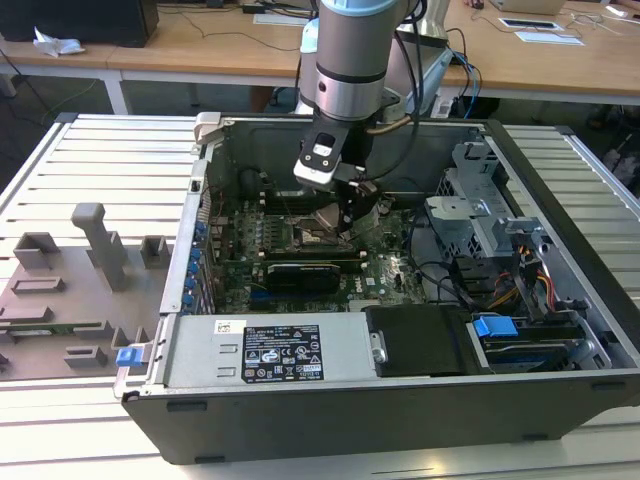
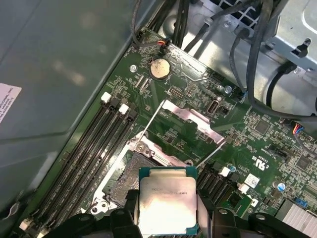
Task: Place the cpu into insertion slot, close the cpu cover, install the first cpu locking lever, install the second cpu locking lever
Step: 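Place the cpu into insertion slot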
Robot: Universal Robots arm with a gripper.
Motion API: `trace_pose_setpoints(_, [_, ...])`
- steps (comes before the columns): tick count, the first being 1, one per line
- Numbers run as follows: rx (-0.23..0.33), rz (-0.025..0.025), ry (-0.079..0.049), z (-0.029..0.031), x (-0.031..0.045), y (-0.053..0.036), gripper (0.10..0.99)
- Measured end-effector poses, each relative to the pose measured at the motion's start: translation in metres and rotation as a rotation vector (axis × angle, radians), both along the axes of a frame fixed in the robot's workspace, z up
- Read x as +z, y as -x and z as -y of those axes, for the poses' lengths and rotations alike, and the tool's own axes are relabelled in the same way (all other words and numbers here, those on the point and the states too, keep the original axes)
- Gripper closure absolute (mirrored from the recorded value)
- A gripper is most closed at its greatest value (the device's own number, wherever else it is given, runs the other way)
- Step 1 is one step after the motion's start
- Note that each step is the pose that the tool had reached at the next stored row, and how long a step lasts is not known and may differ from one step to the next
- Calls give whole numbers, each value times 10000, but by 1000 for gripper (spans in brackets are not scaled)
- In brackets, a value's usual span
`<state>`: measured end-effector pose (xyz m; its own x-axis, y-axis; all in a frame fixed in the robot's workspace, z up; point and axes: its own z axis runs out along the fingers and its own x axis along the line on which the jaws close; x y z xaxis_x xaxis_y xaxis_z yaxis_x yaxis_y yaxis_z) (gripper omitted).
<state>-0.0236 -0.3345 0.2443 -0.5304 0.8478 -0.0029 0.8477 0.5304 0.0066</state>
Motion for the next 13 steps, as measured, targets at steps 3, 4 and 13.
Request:
trace_pose_setpoints(3, [-291, 0, 0, 0, 0, 0, 541])
trace_pose_setpoints(4, [-433, 0, 1, 0, -1, 0, 541])
trace_pose_setpoints(13, [-1211, 0, 2, 0, -2, 0, 541])
